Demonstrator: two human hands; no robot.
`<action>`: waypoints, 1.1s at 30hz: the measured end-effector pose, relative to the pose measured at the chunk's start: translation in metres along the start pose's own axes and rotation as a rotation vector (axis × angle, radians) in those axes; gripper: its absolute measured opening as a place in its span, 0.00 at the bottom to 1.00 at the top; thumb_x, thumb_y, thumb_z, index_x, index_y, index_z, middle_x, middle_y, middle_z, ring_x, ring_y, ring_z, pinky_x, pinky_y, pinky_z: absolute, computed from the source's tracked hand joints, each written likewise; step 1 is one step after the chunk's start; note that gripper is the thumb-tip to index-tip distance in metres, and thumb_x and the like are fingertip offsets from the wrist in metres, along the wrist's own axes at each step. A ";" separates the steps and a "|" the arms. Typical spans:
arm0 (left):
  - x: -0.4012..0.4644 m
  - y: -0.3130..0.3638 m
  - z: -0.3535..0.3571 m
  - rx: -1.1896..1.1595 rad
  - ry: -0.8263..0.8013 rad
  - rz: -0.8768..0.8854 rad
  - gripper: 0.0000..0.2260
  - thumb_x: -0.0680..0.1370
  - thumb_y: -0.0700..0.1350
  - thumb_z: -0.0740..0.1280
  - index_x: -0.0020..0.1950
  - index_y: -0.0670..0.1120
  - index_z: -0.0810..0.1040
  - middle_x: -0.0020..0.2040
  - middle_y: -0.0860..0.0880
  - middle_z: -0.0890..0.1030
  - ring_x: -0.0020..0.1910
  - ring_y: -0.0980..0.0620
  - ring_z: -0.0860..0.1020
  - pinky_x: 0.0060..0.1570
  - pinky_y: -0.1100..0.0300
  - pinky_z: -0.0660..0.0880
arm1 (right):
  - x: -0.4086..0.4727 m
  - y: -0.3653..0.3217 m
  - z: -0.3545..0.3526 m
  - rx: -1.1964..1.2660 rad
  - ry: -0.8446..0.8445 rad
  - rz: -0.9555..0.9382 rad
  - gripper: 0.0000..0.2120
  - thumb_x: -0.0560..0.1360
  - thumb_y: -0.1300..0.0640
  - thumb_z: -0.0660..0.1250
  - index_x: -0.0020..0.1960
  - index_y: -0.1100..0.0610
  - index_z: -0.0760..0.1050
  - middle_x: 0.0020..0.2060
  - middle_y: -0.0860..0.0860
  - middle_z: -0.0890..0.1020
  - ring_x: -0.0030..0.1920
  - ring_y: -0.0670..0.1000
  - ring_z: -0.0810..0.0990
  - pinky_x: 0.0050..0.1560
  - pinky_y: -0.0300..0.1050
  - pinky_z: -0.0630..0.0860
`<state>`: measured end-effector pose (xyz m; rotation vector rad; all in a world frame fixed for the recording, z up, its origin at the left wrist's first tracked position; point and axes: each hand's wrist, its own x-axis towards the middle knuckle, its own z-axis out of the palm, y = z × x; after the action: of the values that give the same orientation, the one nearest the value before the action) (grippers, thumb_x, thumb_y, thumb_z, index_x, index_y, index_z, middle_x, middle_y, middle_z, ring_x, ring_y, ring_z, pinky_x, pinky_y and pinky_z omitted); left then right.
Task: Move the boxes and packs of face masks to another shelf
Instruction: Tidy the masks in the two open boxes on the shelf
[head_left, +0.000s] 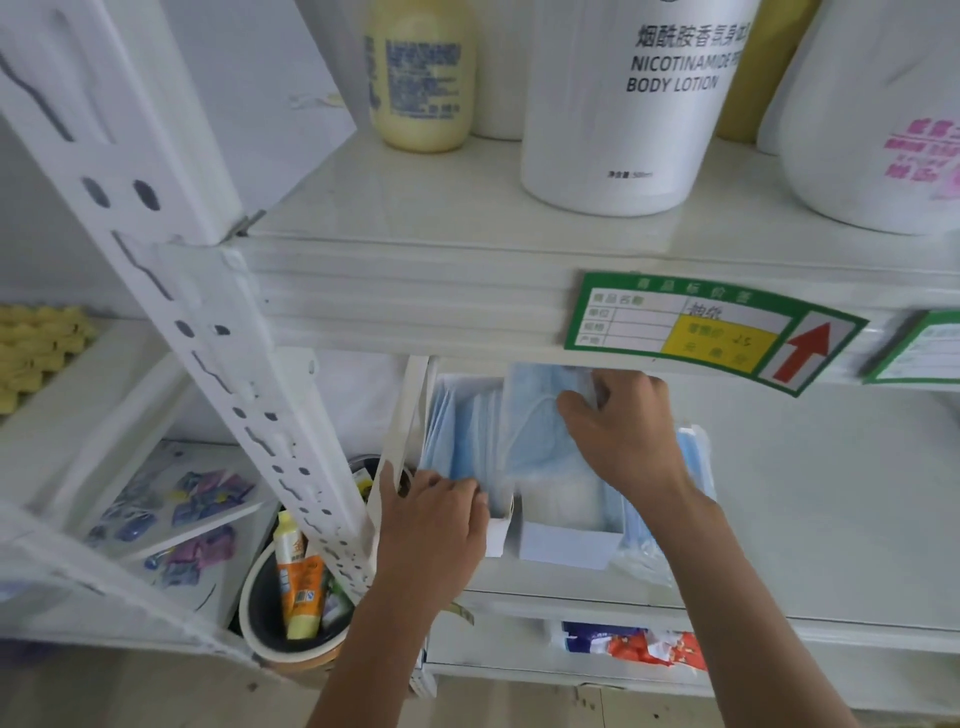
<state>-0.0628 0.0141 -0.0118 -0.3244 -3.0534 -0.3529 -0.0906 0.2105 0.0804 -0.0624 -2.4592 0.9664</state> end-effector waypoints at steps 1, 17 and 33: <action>0.000 0.000 -0.001 0.006 0.009 0.001 0.22 0.80 0.56 0.42 0.46 0.56 0.76 0.40 0.59 0.80 0.54 0.54 0.77 0.74 0.37 0.54 | 0.002 -0.001 0.009 0.007 -0.046 0.008 0.15 0.68 0.65 0.69 0.28 0.56 0.67 0.20 0.46 0.61 0.26 0.44 0.66 0.25 0.32 0.61; -0.007 -0.005 -0.013 -0.331 0.020 -0.152 0.19 0.77 0.35 0.62 0.65 0.53 0.67 0.48 0.53 0.72 0.54 0.48 0.74 0.54 0.49 0.79 | 0.044 0.000 0.059 -0.171 -0.573 0.065 0.16 0.73 0.51 0.68 0.60 0.52 0.80 0.50 0.46 0.78 0.50 0.48 0.76 0.40 0.32 0.66; 0.002 -0.002 -0.008 -0.523 0.094 -0.138 0.34 0.79 0.68 0.33 0.70 0.55 0.68 0.53 0.53 0.84 0.64 0.51 0.77 0.77 0.41 0.53 | -0.002 -0.025 0.093 0.104 -0.523 0.208 0.24 0.80 0.56 0.57 0.75 0.48 0.61 0.52 0.56 0.76 0.41 0.47 0.77 0.35 0.36 0.69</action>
<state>-0.0647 0.0108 -0.0046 -0.1076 -2.8482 -1.1416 -0.1289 0.1331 0.0372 -0.0332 -2.9111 1.3378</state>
